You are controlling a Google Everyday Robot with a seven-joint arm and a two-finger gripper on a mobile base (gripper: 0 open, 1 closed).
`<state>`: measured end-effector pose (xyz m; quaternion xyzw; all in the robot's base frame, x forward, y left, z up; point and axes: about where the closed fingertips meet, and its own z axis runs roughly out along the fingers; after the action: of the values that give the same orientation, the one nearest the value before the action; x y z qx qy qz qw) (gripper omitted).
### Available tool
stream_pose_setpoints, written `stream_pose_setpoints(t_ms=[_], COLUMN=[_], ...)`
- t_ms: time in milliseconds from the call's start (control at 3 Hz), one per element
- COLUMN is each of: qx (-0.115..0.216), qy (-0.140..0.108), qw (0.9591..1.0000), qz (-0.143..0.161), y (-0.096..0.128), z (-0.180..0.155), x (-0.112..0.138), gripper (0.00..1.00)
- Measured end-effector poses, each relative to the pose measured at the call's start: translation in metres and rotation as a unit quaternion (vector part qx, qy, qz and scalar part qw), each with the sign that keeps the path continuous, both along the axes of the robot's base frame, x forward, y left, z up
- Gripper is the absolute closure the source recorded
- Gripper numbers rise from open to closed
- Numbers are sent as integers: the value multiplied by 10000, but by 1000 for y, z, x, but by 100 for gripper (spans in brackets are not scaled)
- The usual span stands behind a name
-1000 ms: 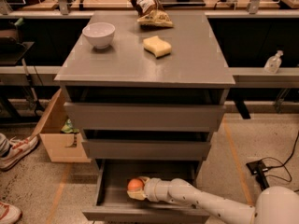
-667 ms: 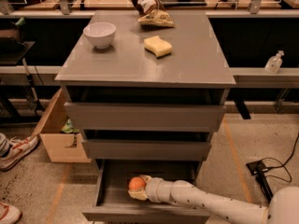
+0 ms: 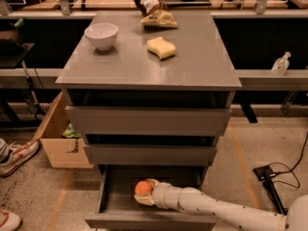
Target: Pick orange from bottom drawer and place on counter
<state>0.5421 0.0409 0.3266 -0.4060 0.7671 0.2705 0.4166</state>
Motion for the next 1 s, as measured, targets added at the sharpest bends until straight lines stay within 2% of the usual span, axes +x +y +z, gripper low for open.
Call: stream_pose_setpoints(t_ms=[333,667,1000], qx=[-296,-706,-1089], qy=[-272,-629,-1043], qw=[9990,9949,9869], qz=[-170,-361,-569], y=[-17,-42,-67], z=[31,75,127], x=[-2,-1,1], gripper=[100,100,100])
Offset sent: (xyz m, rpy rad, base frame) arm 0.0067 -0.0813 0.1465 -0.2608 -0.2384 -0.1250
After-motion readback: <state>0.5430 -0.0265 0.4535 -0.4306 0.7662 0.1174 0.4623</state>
